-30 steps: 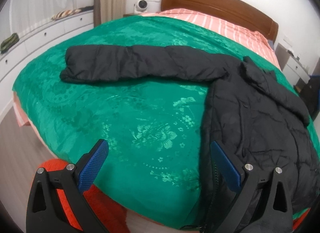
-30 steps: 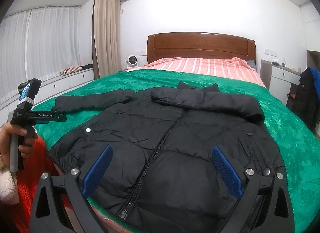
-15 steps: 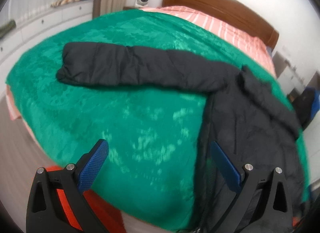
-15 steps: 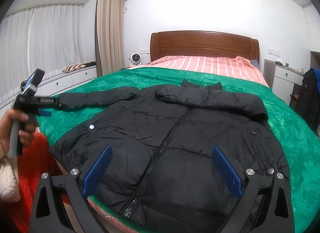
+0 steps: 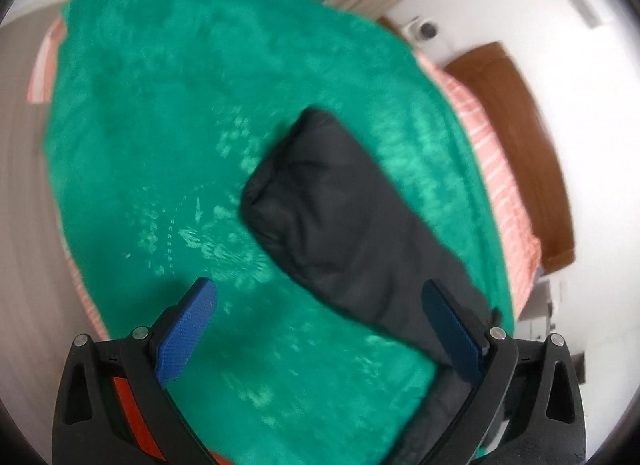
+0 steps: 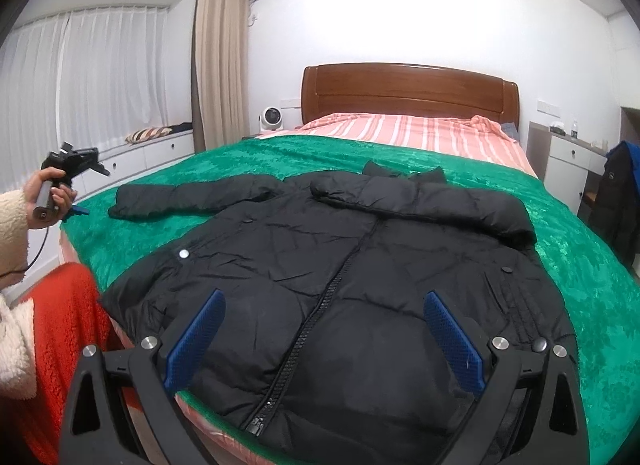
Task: Fold large clothes
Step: 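Grasp the sleeve cuff with the left tool and fold it across the body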
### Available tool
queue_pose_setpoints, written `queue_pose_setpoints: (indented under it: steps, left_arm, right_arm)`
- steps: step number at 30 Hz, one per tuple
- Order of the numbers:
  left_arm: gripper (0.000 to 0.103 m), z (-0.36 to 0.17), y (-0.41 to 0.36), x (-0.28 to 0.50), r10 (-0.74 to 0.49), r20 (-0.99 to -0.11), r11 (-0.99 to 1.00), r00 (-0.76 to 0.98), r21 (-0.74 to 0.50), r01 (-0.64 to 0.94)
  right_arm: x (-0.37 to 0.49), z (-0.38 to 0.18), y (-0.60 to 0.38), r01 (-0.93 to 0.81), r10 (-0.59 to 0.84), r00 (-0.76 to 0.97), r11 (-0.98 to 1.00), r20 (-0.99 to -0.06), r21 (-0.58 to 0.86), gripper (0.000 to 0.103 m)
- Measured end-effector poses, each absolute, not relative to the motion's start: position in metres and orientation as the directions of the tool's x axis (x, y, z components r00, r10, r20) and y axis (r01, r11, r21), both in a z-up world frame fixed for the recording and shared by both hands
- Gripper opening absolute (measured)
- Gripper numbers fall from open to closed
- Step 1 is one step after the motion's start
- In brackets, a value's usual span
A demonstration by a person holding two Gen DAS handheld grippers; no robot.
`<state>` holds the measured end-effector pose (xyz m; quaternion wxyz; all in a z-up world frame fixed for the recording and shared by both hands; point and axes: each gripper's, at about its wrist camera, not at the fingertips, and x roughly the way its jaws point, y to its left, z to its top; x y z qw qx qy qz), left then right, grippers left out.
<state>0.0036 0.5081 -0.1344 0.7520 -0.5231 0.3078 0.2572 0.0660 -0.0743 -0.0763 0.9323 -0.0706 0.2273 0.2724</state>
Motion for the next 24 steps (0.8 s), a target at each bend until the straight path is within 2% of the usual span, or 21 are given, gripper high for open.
queue_pose_setpoints:
  steps: [3,5,7,8,9,11,14,18,20,24]
  left_arm:
    - [0.101,-0.157,0.513,0.028,0.053,-0.749,0.315,0.661,-0.616,-0.722]
    - [0.101,-0.16,0.512,0.05,0.086,-0.744,0.362,0.663,-0.596,-0.717]
    - [0.093,-0.158,0.511,0.067,0.151,-0.764,0.411,0.627,-0.529,-0.743]
    - [0.074,-0.159,0.51,0.073,0.184,-0.777,0.419,0.602,-0.492,-0.763]
    - [0.037,-0.158,0.511,0.079,0.221,-0.794,0.437,0.566,-0.438,-0.786]
    - [0.016,-0.149,0.511,0.086,0.239,-0.791,0.466,0.562,-0.415,-0.782]
    - [0.01,-0.099,0.484,0.106,0.354,-0.751,0.596,0.557,-0.278,-0.754]
    - [0.01,-0.005,0.419,0.145,0.425,-0.629,0.778,0.65,-0.112,-0.618]
    - [0.01,0.042,0.376,0.169,0.398,-0.567,0.847,0.721,-0.074,-0.526]
    - [0.01,0.122,0.255,0.224,0.258,-0.445,0.96,0.858,0.018,-0.279]
  right_arm:
    - [0.065,-0.08,-0.068,-0.551,0.475,0.736,0.834,-0.482,-0.019,0.099]
    - [0.063,-0.081,-0.065,-0.554,0.471,0.735,0.832,-0.488,-0.032,0.099]
    - [0.061,-0.081,-0.063,-0.554,0.464,0.738,0.831,-0.489,-0.048,0.099]
    - [0.06,-0.082,-0.062,-0.554,0.46,0.74,0.831,-0.49,-0.055,0.099]
    - [0.06,-0.082,-0.062,-0.553,0.458,0.741,0.831,-0.491,-0.058,0.099]
    - [0.06,-0.084,-0.061,-0.553,0.457,0.739,0.831,-0.494,-0.058,0.099]
    - [0.062,-0.086,-0.063,-0.556,0.466,0.734,0.83,-0.494,-0.042,0.099]
    - [0.068,-0.086,-0.065,-0.563,0.492,0.722,0.827,-0.486,0.001,0.099]
    - [0.07,-0.085,-0.068,-0.566,0.503,0.717,0.824,-0.482,0.019,0.099]
    - [0.07,-0.081,-0.077,-0.557,0.507,0.728,0.83,-0.461,0.035,0.099]
